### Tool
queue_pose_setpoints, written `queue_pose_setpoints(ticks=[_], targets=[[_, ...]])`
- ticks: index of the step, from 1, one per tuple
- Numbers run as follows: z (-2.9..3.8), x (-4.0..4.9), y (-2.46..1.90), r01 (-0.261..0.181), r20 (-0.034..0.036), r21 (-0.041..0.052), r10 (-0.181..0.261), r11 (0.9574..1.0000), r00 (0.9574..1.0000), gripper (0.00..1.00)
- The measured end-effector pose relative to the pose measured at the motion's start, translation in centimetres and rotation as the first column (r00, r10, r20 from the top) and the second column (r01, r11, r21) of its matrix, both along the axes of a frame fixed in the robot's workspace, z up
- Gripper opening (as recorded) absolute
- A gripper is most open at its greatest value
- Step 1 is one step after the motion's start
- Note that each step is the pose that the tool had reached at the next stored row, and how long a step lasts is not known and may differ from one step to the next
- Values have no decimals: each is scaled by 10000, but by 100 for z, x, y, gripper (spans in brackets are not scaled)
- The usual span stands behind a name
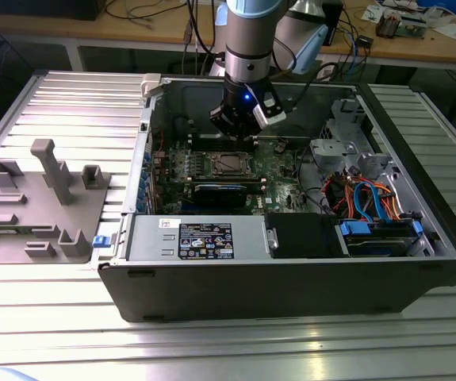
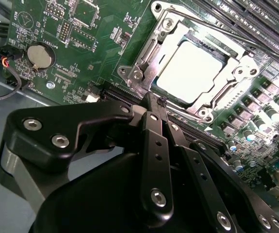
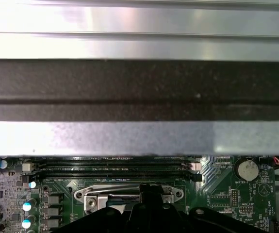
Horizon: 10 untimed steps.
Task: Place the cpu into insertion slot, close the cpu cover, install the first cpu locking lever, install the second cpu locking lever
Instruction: 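Install the second cpu locking lever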
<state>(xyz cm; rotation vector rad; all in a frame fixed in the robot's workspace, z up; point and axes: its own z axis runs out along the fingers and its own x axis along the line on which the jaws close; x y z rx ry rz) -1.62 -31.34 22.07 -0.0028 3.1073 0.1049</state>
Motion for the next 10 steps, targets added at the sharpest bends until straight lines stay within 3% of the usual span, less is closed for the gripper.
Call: queue_pose_setpoints(ticks=[10], targets=[[15, 0, -1, 0, 1, 2, 0, 10000, 10000, 11]])
